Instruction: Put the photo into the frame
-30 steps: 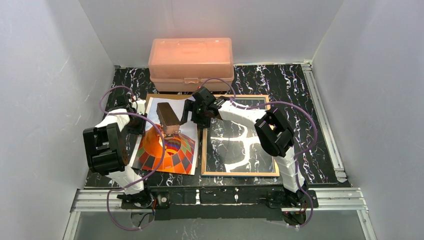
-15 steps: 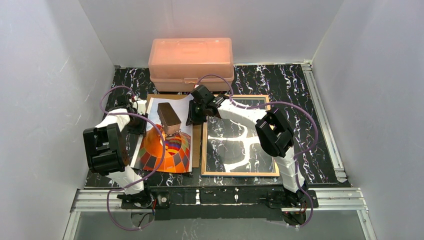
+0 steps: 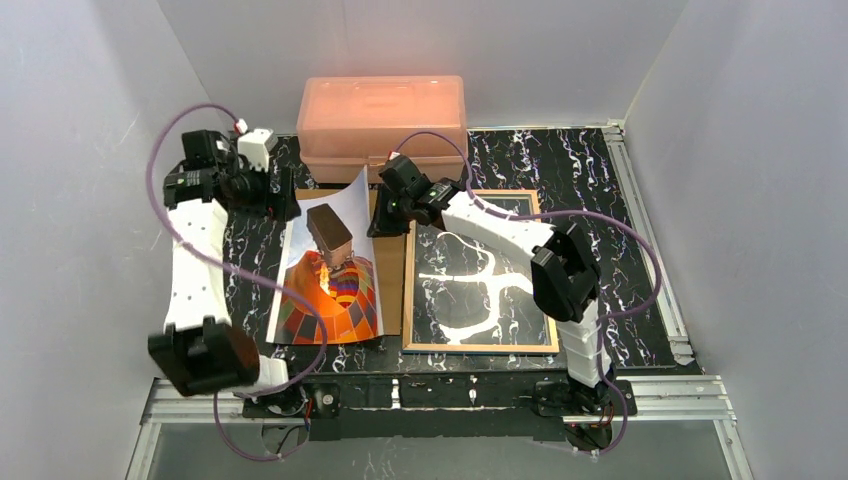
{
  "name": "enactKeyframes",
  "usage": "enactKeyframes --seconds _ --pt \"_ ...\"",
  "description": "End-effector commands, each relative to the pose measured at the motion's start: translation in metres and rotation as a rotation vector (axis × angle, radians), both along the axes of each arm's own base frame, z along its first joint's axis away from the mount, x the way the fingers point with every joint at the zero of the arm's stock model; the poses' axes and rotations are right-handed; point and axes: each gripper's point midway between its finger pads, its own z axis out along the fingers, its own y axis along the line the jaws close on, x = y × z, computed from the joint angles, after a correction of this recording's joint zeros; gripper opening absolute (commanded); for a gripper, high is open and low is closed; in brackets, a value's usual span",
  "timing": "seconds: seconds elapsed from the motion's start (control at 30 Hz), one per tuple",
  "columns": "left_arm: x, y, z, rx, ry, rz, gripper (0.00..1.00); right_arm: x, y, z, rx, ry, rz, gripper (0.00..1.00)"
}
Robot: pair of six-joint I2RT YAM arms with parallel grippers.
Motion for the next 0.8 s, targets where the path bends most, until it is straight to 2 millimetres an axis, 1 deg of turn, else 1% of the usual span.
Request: enactKeyframes --seconds 0.0,0.03,0.1,0.17,0.2,0.23,0.27,0.33,0.37,0.4,0.43,0.5,0.53,0.6,0.67,0.7,0.77 --pt "-0.064 -0.057 0.060 -0.120 -0.022 -0.143 0.97 -0.016 0.036 0.113 0.270 -0.086 -0.075 0.17" --pt "-0.073 -0.064 0.064 -0.114 -0.029 -0.165 0.98 -0.016 0.040 0.123 0.300 -0.092 -0.110 0.17" --pt "-0.091 -0.074 0.069 -0.086 -0.060 -0.196 0.99 -0.022 0.052 0.143 0.351 -0.102 -0.128 0.17" --pt "-0.098 -0.071 0.061 -0.028 -0.067 -0.186 0.98 -0.022 0.058 0.155 0.363 -0.120 -0.139 0.16" --pt "-0.100 -0.069 0.053 -0.014 -0.056 -0.173 0.98 -0.022 0.060 0.153 0.349 -0.129 -0.133 0.16" --pt "-0.103 -0.067 0.043 -0.005 -0.037 -0.168 0.97 -0.022 0.058 0.146 0.311 -0.125 -0.125 0.16" --pt "-0.105 -0.063 0.030 0.010 -0.008 -0.158 0.96 -0.020 0.054 0.132 0.257 -0.116 -0.124 0.17" --pt "-0.105 -0.051 0.002 0.071 0.042 -0.129 0.90 -0.019 0.038 0.109 0.162 -0.112 -0.113 0.21" --pt "-0.102 -0.041 -0.012 0.121 0.060 -0.112 0.87 -0.018 0.028 0.093 0.118 -0.109 -0.112 0.22" --pt "-0.099 -0.032 -0.022 0.158 0.073 -0.103 0.85 -0.017 0.020 0.083 0.101 -0.110 -0.104 0.27" --pt "-0.094 -0.019 -0.031 0.186 0.082 -0.080 0.84 -0.018 0.011 0.065 0.071 -0.099 -0.091 0.31" --pt "-0.081 0.004 -0.042 0.175 0.095 -0.026 0.81 -0.018 -0.005 0.029 0.022 -0.065 -0.075 0.39" --pt "-0.076 0.016 -0.046 0.160 0.112 0.009 0.80 -0.017 -0.007 0.017 0.014 -0.050 -0.063 0.43" --pt "-0.064 0.039 -0.054 0.148 0.152 0.059 0.77 -0.018 -0.002 -0.003 0.011 -0.016 -0.004 0.52" --pt "-0.055 0.059 -0.071 0.141 0.209 0.088 0.76 -0.017 0.001 -0.022 -0.051 0.005 0.036 0.59" --pt "-0.053 0.065 -0.077 0.133 0.230 0.094 0.77 -0.016 0.003 -0.029 -0.069 0.012 0.053 0.62" --pt "-0.053 0.072 -0.088 0.107 0.277 0.090 0.82 -0.015 0.005 -0.039 -0.084 0.023 0.067 0.65"
